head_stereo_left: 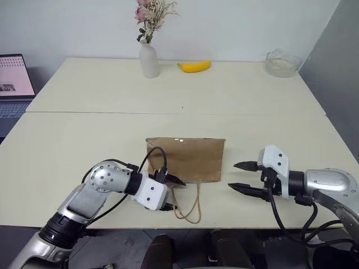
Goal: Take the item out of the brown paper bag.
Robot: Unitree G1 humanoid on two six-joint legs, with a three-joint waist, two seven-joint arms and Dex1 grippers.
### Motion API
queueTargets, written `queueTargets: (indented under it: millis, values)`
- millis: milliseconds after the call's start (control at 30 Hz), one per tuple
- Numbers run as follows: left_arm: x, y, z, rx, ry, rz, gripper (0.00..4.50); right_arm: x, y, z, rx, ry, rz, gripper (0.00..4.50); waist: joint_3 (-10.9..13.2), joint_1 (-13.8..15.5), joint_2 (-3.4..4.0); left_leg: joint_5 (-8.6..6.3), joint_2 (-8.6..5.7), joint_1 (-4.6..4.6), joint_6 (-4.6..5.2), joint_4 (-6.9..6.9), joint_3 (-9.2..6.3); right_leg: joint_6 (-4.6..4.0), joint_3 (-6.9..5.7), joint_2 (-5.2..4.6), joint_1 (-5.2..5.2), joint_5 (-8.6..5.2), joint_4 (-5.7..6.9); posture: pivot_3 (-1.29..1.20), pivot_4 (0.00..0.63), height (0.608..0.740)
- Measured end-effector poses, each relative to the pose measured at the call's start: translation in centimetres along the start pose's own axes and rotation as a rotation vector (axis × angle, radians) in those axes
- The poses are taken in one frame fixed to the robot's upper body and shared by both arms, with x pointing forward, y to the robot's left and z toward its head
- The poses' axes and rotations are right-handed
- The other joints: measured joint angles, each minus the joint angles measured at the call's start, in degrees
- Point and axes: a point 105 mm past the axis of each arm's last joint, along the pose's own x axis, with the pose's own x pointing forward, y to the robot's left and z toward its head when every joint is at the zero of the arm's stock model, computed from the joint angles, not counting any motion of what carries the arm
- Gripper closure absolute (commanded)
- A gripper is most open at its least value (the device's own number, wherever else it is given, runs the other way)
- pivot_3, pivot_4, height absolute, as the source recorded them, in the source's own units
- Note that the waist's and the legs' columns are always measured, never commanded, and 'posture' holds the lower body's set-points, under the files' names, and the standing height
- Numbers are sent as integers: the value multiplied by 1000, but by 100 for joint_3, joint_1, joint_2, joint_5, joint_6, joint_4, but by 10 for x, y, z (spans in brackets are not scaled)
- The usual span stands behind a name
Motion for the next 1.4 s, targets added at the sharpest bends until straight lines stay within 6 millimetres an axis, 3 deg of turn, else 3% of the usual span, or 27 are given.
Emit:
queueTargets:
  millis: [333, 533, 700, 833, 900, 1067, 1200, 1400]
  values:
    - [2, 8, 6, 34, -27, 18, 1224, 0, 2, 2, -10, -9, 15, 1385, 0, 22, 0, 0, -3, -2, 0, 1, 2, 0, 3, 7, 1, 0, -2, 0, 150, 740]
    - [13, 8, 7, 41, -54, 26, 1224, 0, 2, 2, -12, -10, 16, 1385, 0, 30, -1, 0, -3, -1, 0, 2, 2, 1, 1, 7, 3, 0, -1, 0, 150, 740]
    - [19, 14, 12, 48, -81, 33, 2711, 0, 2, 1, -12, -8, 21, 1385, 0, 33, -1, 0, -3, -1, 0, 2, 3, 1, 0, 9, 3, 0, -1, 0, 150, 740]
    - [22, 23, 18, -55, -136, 83, 4031, -2, 5, 0, -19, 11, 40, 1385, 0, 34, -1, 0, -4, -1, 0, 2, 1, 2, 1, 9, 3, 1, -1, 0, 150, 740]
    - [21, 30, 22, -98, -162, 122, 4459, -2, 8, 1, -25, 9, 56, 1385, -1, 35, -1, 0, -3, -1, 0, 4, 0, 2, -1, 9, 4, 1, 0, 0, 150, 740]
    - [-1, 69, 25, -147, -171, 317, 4459, 1, 27, 8, -28, -19, 159, 1385, -1, 35, -2, 0, -1, 7, 0, 5, -1, 3, 0, 15, 8, 2, 3, 0, 150, 740]
    - [-7, 80, 22, -181, -174, 382, 4459, 10, 40, 9, -31, -15, 233, 1385, -1, 34, -2, 0, -2, 7, 0, 4, -1, 3, 1, 15, 8, 2, 2, 0, 150, 740]
    - [-12, 93, 20, -191, -183, 451, 4459, 34, 53, 28, -116, -68, 321, 1385, -2, 34, -2, 1, -2, 9, -1, 6, -5, 5, 0, 15, 9, 3, 4, 0, 150, 740]
